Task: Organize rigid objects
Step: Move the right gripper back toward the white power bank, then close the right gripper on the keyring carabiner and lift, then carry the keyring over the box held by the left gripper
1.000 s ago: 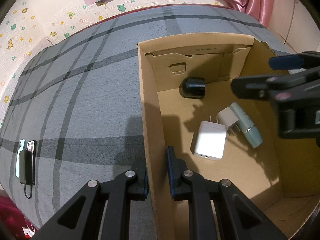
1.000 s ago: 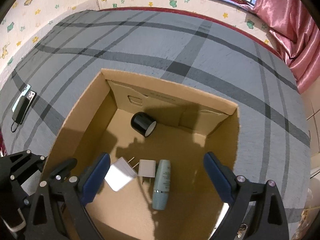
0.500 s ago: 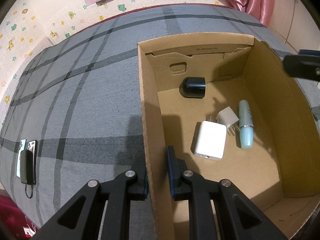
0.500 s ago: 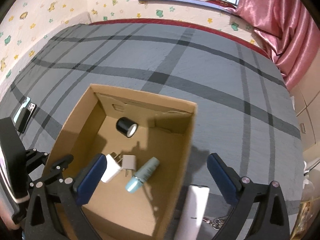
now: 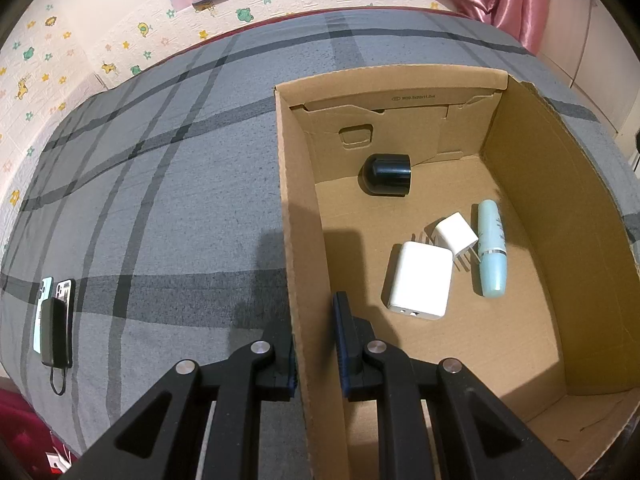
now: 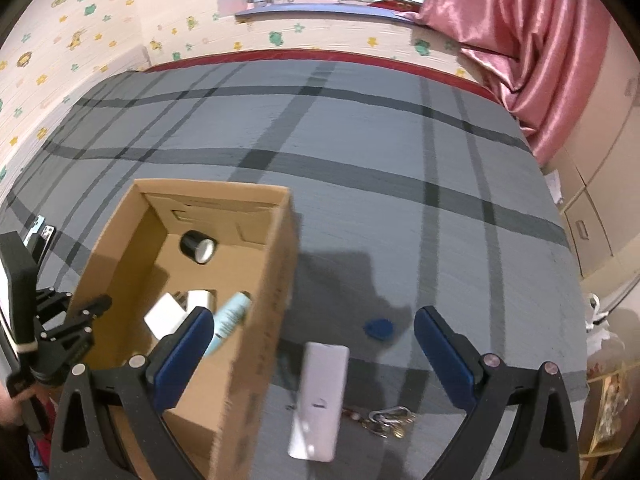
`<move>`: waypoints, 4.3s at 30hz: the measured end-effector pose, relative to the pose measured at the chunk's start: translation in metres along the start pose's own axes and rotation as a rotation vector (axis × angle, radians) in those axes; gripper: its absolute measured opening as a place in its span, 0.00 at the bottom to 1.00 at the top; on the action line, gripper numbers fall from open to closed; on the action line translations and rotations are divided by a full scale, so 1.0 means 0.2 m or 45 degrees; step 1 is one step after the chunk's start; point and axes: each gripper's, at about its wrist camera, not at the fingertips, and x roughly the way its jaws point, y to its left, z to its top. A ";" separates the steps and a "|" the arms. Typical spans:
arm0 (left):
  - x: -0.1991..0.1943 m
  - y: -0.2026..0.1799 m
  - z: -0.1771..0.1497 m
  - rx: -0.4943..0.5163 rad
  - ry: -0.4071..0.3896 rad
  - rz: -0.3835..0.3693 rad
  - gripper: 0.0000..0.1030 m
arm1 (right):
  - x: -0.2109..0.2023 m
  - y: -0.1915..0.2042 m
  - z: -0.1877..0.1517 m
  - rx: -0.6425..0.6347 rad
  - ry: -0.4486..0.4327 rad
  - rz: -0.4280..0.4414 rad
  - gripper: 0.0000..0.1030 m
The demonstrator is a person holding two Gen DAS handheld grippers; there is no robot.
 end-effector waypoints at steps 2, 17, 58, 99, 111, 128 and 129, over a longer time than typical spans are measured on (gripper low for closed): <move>0.00 0.00 0.00 0.002 -0.001 0.001 0.15 | -0.01 -0.05 -0.03 0.018 0.000 -0.017 0.99; -0.01 -0.01 -0.01 0.004 -0.005 0.010 0.15 | 0.08 -0.29 -0.34 0.136 0.056 -0.128 0.99; -0.01 -0.02 -0.01 0.008 -0.004 0.027 0.15 | 0.52 -0.39 -0.71 0.229 0.201 -0.170 0.99; -0.01 -0.02 -0.02 0.011 -0.004 0.033 0.15 | 0.27 -0.34 -0.57 0.187 0.072 -0.106 0.35; -0.01 -0.02 -0.02 0.010 -0.003 0.030 0.15 | 0.08 -0.27 -0.48 0.155 -0.018 -0.112 0.34; -0.01 -0.02 -0.01 0.008 -0.003 0.021 0.15 | -0.14 -0.19 -0.25 0.093 -0.134 -0.112 0.35; -0.01 -0.02 -0.01 0.007 -0.003 0.021 0.15 | -0.15 -0.18 -0.23 0.085 -0.141 -0.111 0.35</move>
